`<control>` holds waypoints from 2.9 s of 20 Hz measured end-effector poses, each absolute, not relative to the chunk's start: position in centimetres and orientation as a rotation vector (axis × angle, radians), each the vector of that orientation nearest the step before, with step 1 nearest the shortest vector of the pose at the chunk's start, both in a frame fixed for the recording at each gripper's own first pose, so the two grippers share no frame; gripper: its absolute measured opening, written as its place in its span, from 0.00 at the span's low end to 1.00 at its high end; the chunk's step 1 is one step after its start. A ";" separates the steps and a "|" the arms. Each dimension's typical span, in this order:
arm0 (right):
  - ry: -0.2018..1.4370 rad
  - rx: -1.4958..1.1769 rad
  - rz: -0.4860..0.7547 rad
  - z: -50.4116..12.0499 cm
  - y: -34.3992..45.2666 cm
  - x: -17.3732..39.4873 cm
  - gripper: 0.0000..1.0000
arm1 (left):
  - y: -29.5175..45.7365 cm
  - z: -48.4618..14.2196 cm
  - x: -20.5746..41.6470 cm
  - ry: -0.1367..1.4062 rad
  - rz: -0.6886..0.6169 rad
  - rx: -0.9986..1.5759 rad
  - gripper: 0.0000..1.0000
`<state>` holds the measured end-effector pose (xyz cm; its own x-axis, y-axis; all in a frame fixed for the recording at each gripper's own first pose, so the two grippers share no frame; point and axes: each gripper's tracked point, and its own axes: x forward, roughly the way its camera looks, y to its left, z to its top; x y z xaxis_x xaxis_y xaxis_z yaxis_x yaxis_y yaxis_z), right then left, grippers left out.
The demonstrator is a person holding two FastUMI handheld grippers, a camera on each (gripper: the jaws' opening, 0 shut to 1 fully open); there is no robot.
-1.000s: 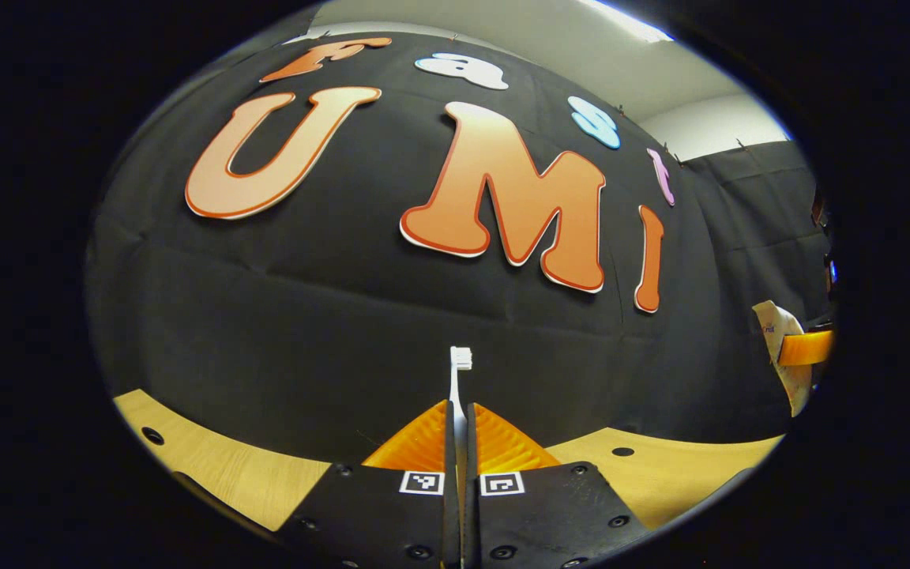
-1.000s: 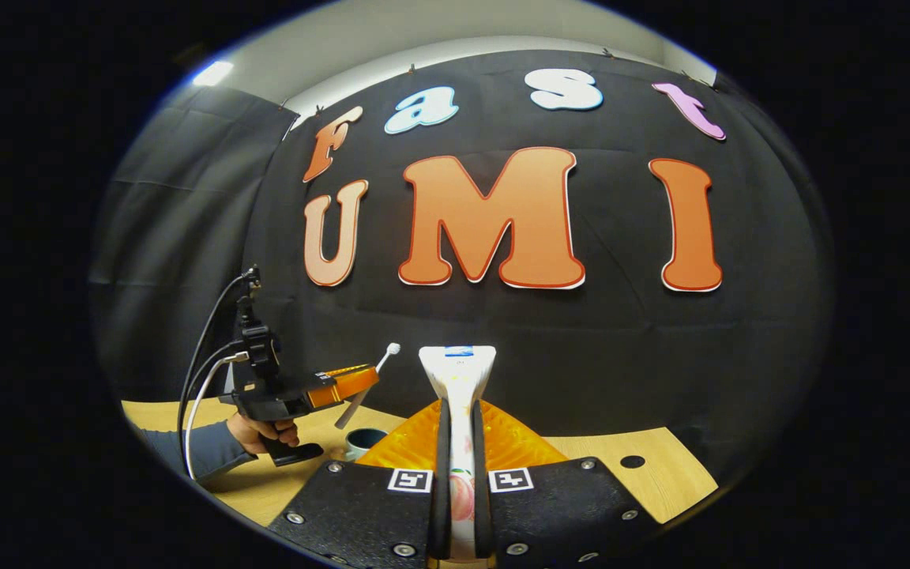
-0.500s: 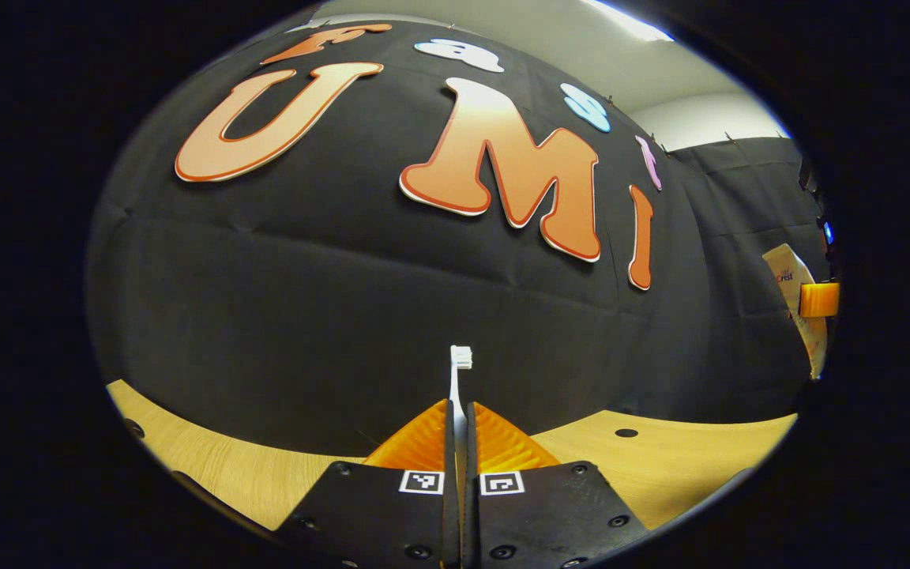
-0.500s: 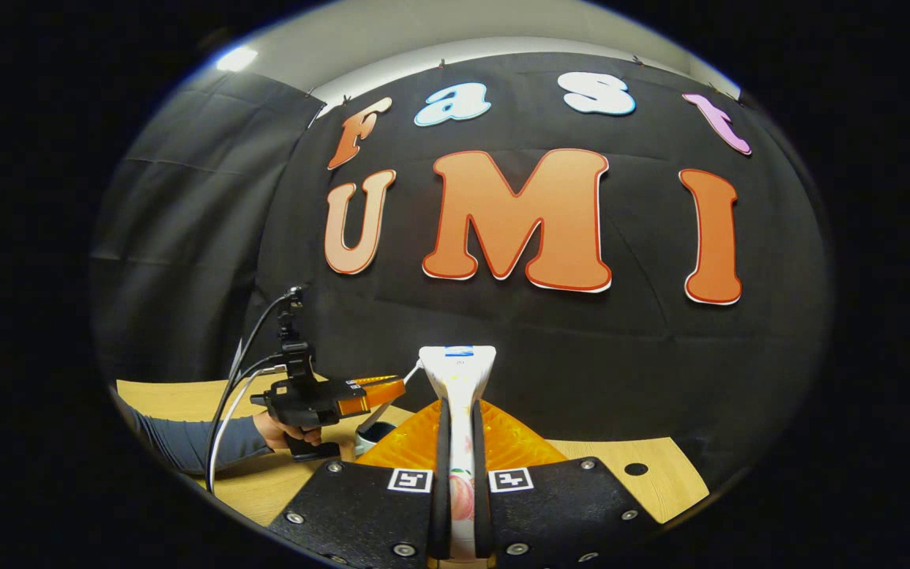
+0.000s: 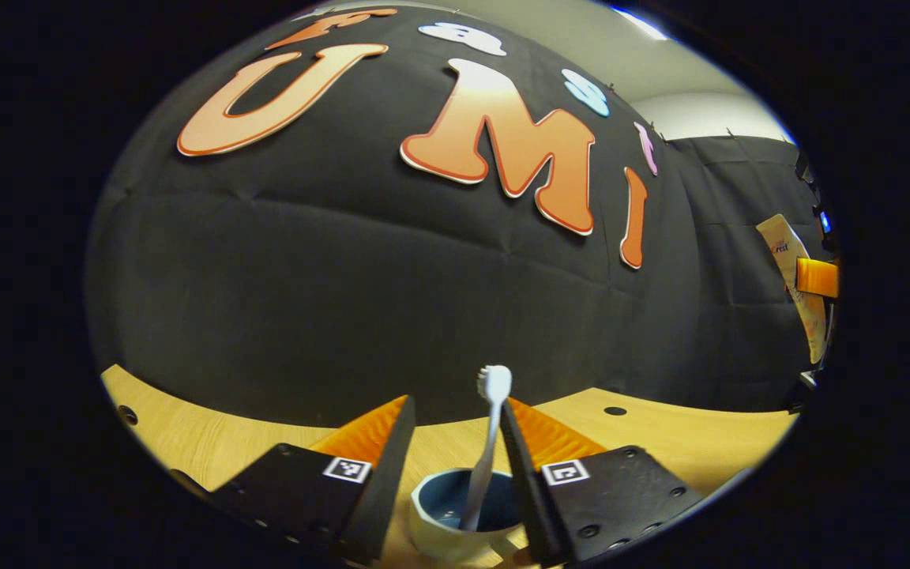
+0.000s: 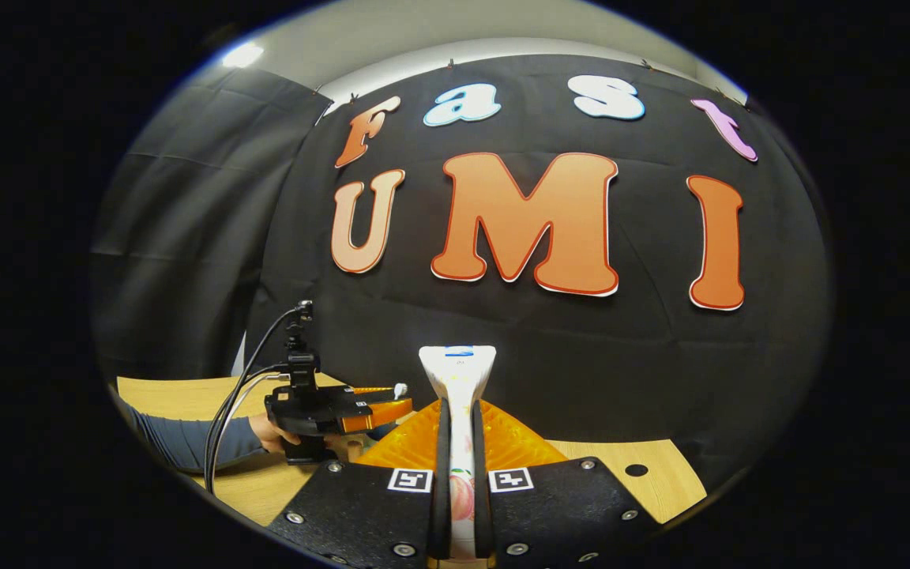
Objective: Put the toothbrush and toothpaste on the desktop into the cup, then pick up the cup and place it on the coaster on the desktop.
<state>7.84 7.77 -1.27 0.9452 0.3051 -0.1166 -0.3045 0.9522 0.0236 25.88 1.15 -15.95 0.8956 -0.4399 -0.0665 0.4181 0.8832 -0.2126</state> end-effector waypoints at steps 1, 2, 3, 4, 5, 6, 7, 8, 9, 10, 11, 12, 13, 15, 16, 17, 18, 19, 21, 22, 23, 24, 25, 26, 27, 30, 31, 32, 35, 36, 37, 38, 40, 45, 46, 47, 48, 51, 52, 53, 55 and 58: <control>0.118 0.007 0.312 -1.1 8.0 7.8 0.12 | 1.8 -15.6 25.0 0.115 -0.432 -0.192 0.74; 0.115 0.006 0.314 -1.0 8.1 7.6 0.12 | 2.3 -15.3 24.3 0.120 -0.417 -0.181 0.87; 0.112 0.008 0.315 -0.8 8.3 7.4 0.12 | 2.9 -15.4 23.4 0.131 -0.398 -0.157 0.89; 0.108 0.013 0.320 -0.6 8.5 7.3 0.12 | 3.5 -15.0 22.5 0.146 -0.384 -0.142 0.96; 0.101 0.025 0.326 -0.3 8.9 7.2 0.12 | 3.5 -14.6 21.7 0.156 -0.371 -0.134 0.99; 0.102 0.035 0.331 -0.4 9.3 7.0 0.12 | 3.6 -14.2 20.8 0.173 -0.363 -0.124 0.97; 0.098 0.046 0.334 -0.3 9.6 7.0 0.12 | 3.7 -13.6 19.9 0.173 -0.351 -0.114 0.98; 0.099 0.053 0.334 -0.3 9.8 6.9 0.12 | 3.7 -13.0 19.0 0.174 -0.347 -0.104 0.97; 0.097 0.061 0.337 -0.4 10.1 6.8 0.12 | 3.7 -12.6 18.0 0.173 -0.341 -0.097 0.97; 0.095 0.081 0.338 -0.4 10.3 6.8 0.12 | 3.5 -12.0 17.1 0.164 -0.348 -0.106 0.97; 0.102 0.106 0.342 -0.5 10.5 6.7 0.12 | 3.2 -11.4 16.2 0.149 -0.356 -0.127 0.98; 0.104 0.129 0.342 -0.6 10.8 6.7 0.12 | 3.0 -11.1 15.2 0.159 -0.355 -0.144 0.97; 0.101 0.140 0.342 -0.7 11.0 6.7 0.12 | 2.9 -11.2 14.3 0.163 -0.347 -0.155 0.97; 0.075 0.145 0.346 -0.2 11.6 6.8 0.12 | 3.1 -10.6 12.7 0.167 -0.318 -0.166 0.97; 0.058 0.151 0.353 0.0 12.0 7.0 0.12 | 3.2 -10.4 11.7 0.176 -0.297 -0.164 0.97; 0.040 0.163 0.359 0.3 12.5 7.2 0.12 | 3.3 -10.5 10.9 0.176 -0.284 -0.160 0.97; 0.032 0.179 0.359 0.3 13.0 7.5 0.12 | 3.1 -10.4 9.8 0.183 -0.285 -0.159 0.97; 0.018 0.195 0.356 0.2 13.3 7.8 0.12 | 2.8 -10.6 8.8 0.179 -0.292 -0.158 0.97; -0.007 0.217 0.358 0.5 14.0 8.4 0.12 | 2.6 -10.9 7.4 0.185 -0.292 -0.168 0.97; -0.024 0.230 0.359 0.8 14.3 8.6 0.12 | 2.7 -11.2 6.8 0.192 -0.284 -0.176 0.97; -0.040 0.245 0.361 1.1 14.5 9.1 0.12 | 2.7 -11.3 6.5 0.195 -0.276 -0.185 0.97; -0.052 0.260 0.364 1.3 14.9 9.5 0.12 | 2.7 -11.3 6.1 0.193 -0.272 -0.191 0.98; -0.060 0.274 0.367 1.5 15.1 9.9 0.12 | 2.6 -11.7 5.7 0.197 -0.267 -0.192 0.98; -0.061 0.284 0.371 1.5 15.4 10.3 0.12 | 2.8 -11.9 5.3 0.201 -0.258 -0.188 0.97; -0.067 0.295 0.370 1.6 15.5 10.9 0.12 | 3.1 -12.3 5.2 0.204 -0.244 -0.179 0.97; -0.084 0.331 0.391 1.9 16.4 12.5 0.12 | 3.8 -12.8 4.6 0.207 -0.217 -0.138 0.98; -0.084 0.336 0.397 1.9 16.8 13.2 0.12 | 4.1 -12.7 4.4 0.204 -0.211 -0.128 0.97; -0.085 0.337 0.402 1.8 17.2 14.0 0.12 | 4.3 -12.6 4.3 0.203 -0.208 -0.123 0.98; -0.069 0.331 0.425 1.1 19.0 16.4 0.11 | 4.7 -12.7 4.2 0.193 -0.206 -0.144 0.97; -0.061 0.331 0.435 0.7 19.6 17.2 0.11 | 4.9 -12.9 4.2 0.193 -0.207 -0.149 0.97; -0.050 0.334 0.446 0.3 20.3 18.0 0.12 | 5.1 -13.1 4.3 0.195 -0.202 -0.150 0.97; -0.035 0.337 0.458 -0.1 21.2 18.8 0.11 | 5.4 -13.5 4.3 0.201 -0.195 -0.150 0.97; -0.003 0.318 0.476 -1.6 22.8 20.2 0.11 | 6.2 -14.0 4.5 0.218 -0.175 -0.151 0.97; 0.032 0.324 0.511 -3.9 25.6 22.3 0.12 | 6.8 -14.2 4.3 0.229 -0.153 -0.150 0.98; 0.043 0.329 0.505 -4.7 25.8 22.8 0.11 | 6.8 -14.4 4.4 0.232 -0.150 -0.152 0.97; 0.053 0.333 0.498 -5.4 25.9 23.2 0.11 | 6.8 -14.6 4.5 0.236 -0.148 -0.154 0.97; 0.060 0.338 0.496 -6.0 26.1 23.6 0.11 | 6.8 -14.8 4.3 0.242 -0.148 -0.157 0.97; 0.084 0.358 0.501 -7.8 26.6 24.7 0.11 | 7.0 -15.5 4.5 0.263 -0.139 -0.156 0.97; 0.099 0.371 0.504 -8.5 26.7 24.9 0.11 | 7.1 -15.9 4.4 0.273 -0.133 -0.153 0.97; 0.111 0.386 0.496 -9.3 26.5 25.3 0.12 | 7.2 -16.2 4.5 0.278 -0.128 -0.155 0.97; 0.129 0.413 0.483 -10.5 26.6 25.9 0.11 | 7.3 -16.6 4.3 0.291 -0.122 -0.161 0.98; 0.163 0.386 0.477 -12.8 26.7 26.6 0.12 | 7.9 -17.8 4.3 0.324 -0.097 -0.157 0.97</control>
<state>26.55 26.69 -12.78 0.8771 0.4762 -0.0630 -0.4153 0.8177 0.3985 4.35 7.90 -17.81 0.9434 -0.1200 -0.3093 0.0697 0.9832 -0.1688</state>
